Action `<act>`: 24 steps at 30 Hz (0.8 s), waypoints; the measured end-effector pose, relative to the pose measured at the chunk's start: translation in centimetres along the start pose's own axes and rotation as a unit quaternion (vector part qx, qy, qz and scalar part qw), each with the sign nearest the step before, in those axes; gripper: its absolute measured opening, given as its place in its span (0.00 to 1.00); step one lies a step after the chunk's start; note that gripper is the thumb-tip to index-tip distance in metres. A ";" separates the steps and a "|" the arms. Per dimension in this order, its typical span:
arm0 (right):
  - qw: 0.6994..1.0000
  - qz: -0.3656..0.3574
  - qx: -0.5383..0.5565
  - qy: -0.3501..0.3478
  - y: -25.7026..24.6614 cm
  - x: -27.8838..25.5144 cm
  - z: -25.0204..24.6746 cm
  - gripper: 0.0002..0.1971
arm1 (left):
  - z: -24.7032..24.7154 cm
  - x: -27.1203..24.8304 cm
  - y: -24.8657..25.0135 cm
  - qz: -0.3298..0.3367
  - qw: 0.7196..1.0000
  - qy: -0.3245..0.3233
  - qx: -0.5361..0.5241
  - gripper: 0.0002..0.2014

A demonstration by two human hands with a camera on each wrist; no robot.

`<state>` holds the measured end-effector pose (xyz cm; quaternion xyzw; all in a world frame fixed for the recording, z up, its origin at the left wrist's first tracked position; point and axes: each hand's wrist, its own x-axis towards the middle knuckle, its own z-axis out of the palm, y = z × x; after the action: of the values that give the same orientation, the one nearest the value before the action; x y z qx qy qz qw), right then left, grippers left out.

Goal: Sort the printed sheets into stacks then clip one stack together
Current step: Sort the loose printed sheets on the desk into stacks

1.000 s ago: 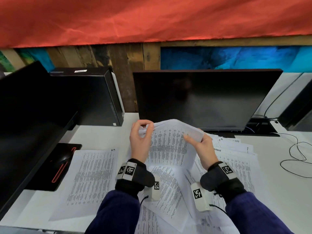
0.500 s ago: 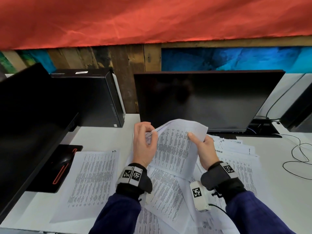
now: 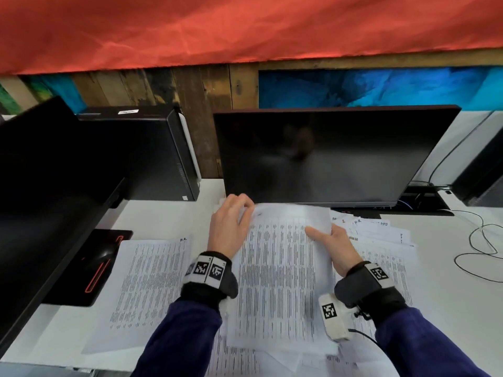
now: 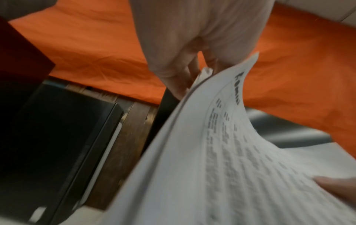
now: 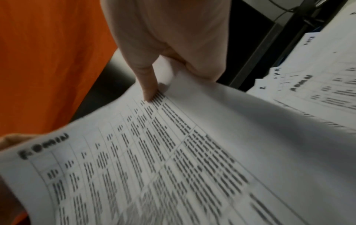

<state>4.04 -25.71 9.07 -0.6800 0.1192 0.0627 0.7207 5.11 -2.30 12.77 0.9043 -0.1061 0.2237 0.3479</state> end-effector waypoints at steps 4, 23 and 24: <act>0.996 0.090 -0.007 0.024 4.0 -0.1 0.1 0.11 | 4.0 -3.6 -3.2 0.016 0.995 -0.062 0.082 0.05; 0.985 0.158 0.029 0.055 8.5 -0.6 -0.1 0.11 | 6.4 -5.7 -8.3 -0.348 0.875 -0.204 -0.268 0.11; 0.986 0.158 0.022 0.056 8.5 -0.5 -0.2 0.10 | 6.3 -5.6 -8.0 -0.355 0.869 -0.207 -0.275 0.17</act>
<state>1.35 -25.26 1.00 -0.6393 0.2666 0.1345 0.7086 5.03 -0.48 1.28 0.7745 0.0954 -0.1452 0.6083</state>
